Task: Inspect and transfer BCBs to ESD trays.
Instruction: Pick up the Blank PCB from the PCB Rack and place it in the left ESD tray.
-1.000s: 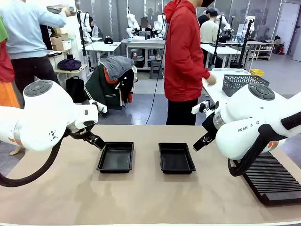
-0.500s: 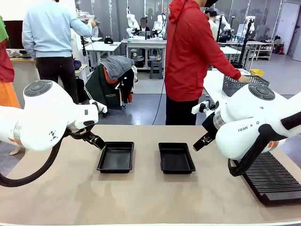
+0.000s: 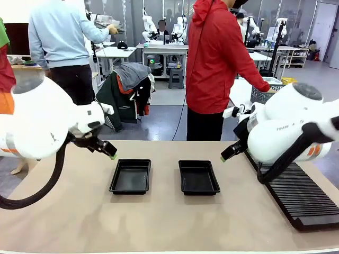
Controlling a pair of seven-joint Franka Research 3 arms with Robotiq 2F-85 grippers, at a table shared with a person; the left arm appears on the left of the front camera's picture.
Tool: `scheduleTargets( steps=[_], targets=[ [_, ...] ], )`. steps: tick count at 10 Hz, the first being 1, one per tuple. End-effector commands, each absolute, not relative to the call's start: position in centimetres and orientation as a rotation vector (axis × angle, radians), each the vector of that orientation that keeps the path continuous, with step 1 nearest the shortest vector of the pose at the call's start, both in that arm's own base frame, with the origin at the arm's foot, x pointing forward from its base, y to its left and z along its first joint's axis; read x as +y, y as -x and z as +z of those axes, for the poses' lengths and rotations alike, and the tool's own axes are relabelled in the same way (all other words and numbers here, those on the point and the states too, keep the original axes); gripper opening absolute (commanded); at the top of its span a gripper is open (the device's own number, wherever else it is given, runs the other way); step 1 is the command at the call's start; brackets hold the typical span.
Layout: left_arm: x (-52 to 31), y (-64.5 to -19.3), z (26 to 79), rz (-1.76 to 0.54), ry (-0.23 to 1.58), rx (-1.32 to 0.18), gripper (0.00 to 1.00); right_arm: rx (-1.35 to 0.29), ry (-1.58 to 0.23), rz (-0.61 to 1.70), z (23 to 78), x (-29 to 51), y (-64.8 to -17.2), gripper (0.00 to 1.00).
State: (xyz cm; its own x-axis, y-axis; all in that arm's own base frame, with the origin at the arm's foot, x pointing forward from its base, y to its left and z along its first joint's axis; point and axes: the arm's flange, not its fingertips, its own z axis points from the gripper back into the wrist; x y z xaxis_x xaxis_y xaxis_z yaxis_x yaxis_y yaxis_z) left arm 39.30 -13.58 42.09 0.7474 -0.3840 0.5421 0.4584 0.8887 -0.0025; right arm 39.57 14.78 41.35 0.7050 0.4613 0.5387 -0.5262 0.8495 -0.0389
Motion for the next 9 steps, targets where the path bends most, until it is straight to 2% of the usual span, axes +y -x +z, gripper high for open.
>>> scheduleTargets(
  steps=[1, 4, 5, 9],
  targets=[
    [-11.7, -37.2, 46.1, -0.387, 0.26, -0.504, 1.0, -0.556, -0.203, 0.528, 45.3, 12.8, -38.8, 1.0],
    [-11.1, -34.4, 51.7, -0.322, 0.33, -0.413, 1.0, -0.499, -0.404, 0.477, 50.9, 9.5, -38.0, 1.0],
    [-11.2, -33.4, 53.7, -0.317, 0.408, -0.317, 1.0, -0.454, -0.481, 0.454, 53.1, 8.4, -37.7, 1.0],
    [-10.0, -30.9, 61.1, -0.237, 0.537, -0.271, 1.0, -0.282, -0.62, 0.305, 59.9, 4.3, -37.1, 1.0]
  ],
)
